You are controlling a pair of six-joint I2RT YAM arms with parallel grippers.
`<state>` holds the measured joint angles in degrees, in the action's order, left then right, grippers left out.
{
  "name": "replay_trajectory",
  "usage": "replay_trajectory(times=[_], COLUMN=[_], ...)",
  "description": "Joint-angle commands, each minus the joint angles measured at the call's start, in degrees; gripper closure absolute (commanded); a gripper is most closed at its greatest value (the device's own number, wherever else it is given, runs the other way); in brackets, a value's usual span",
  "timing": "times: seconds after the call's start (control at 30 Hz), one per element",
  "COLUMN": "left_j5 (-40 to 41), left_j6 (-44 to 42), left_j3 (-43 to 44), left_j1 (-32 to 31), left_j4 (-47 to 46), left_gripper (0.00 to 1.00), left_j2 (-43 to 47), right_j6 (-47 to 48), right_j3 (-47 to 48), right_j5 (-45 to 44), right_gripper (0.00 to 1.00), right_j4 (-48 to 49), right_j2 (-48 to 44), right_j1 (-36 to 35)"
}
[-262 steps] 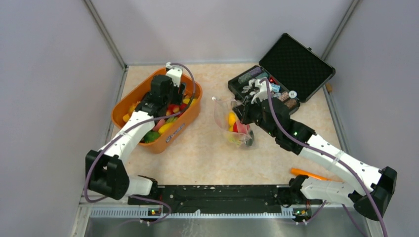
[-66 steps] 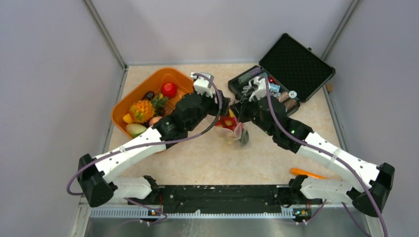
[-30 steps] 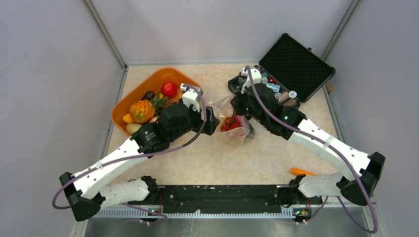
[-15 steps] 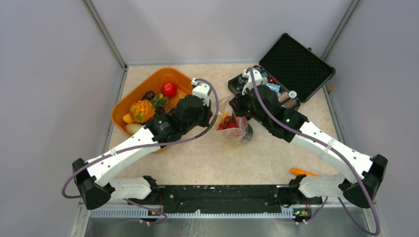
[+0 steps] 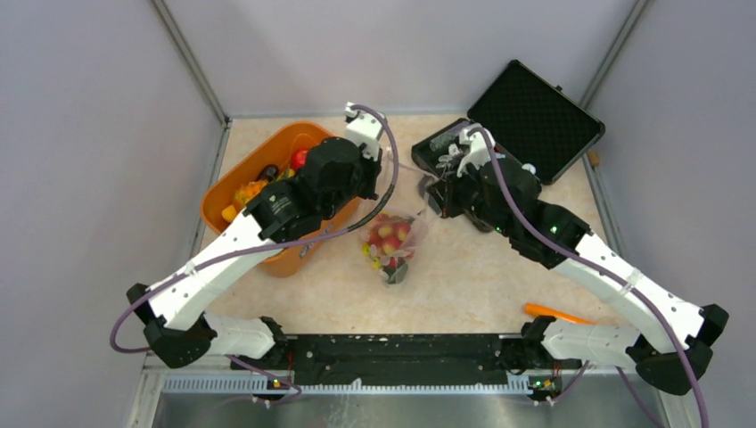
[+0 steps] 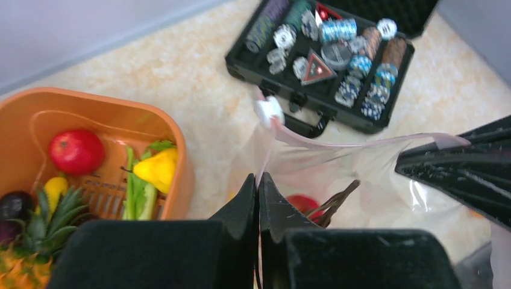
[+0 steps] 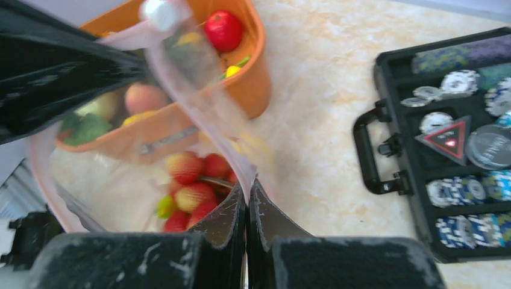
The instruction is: Place the food in the zip-top bag and seal the zipper
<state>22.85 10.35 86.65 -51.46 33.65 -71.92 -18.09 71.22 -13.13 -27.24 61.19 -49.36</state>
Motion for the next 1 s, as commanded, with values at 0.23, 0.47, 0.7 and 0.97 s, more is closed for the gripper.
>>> replay_trajectory(times=[0.23, 0.47, 0.7, 0.97], left_j5=[-7.6, -5.7, -4.3, -4.6], left_j6=[0.7, 1.4, 2.4, 2.9], left_j3=[-1.5, -2.9, -8.1, -11.5], left_j1=[2.0, 3.5, 3.8, 4.0], left_j4=[-1.3, -1.1, -5.4, -6.1], left_gripper=[1.00, 0.95, 0.17, 0.01], left_j2=[-1.5, -6.4, -1.3, 9.6], right_j6=[-1.8, -3.9, -4.2, -4.4], right_j3=[-1.7, -2.7, -5.0, -4.2], right_j5=[2.4, -2.5, -2.8, -1.9], right_gripper=[1.00, 1.00, 1.00, 1.00], right_j4=[3.1, 2.9, 9.0, 11.8], right_j2=[-1.1, 3.2, 0.8, 3.6], right_j1=[0.1, 0.2, 0.2, 0.2])
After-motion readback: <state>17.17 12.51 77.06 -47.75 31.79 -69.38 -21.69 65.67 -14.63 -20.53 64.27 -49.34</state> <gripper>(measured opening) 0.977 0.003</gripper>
